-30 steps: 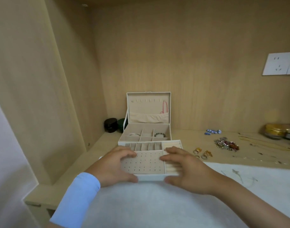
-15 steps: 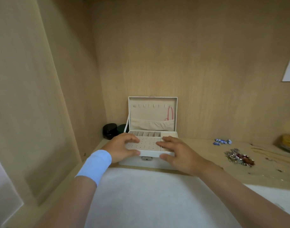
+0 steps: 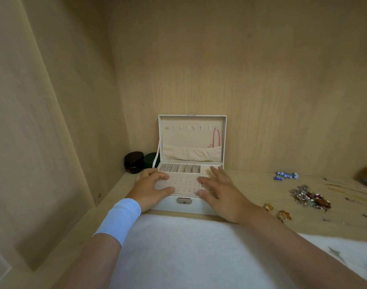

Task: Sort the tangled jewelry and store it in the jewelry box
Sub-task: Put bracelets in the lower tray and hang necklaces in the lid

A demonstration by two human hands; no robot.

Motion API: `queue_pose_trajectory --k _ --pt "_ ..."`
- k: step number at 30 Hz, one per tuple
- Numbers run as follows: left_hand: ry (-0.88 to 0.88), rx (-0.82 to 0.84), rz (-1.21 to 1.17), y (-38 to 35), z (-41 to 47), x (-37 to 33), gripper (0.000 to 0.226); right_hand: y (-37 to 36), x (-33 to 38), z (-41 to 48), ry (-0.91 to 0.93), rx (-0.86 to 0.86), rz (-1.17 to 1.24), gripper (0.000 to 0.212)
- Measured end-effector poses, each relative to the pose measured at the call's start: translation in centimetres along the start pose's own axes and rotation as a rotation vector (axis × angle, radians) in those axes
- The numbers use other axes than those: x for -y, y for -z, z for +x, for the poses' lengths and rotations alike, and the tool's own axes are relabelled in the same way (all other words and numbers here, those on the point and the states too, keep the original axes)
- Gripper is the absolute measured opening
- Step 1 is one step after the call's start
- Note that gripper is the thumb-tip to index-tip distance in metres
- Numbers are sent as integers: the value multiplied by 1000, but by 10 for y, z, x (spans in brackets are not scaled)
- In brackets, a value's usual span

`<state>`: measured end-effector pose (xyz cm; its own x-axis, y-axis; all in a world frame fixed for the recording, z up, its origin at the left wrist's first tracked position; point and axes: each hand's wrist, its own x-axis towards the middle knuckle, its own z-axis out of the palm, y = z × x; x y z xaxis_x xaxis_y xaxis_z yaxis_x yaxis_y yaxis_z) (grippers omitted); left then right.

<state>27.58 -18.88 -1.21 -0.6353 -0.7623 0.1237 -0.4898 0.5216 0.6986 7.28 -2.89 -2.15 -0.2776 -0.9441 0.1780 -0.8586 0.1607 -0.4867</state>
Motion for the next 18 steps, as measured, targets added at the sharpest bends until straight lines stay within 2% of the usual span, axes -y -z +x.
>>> queue_pose_trajectory --k 2,7,18 --pt "27 -10 -21 -2 -1 -3 40 2 1 -1 -72 13 122 66" --pt "13 23 -12 -4 -5 -12 57 10 -7 -7 -158 60 171 86" --pt "-45 98 81 -56 -3 -71 64 73 -53 -39 -257 113 95 79"
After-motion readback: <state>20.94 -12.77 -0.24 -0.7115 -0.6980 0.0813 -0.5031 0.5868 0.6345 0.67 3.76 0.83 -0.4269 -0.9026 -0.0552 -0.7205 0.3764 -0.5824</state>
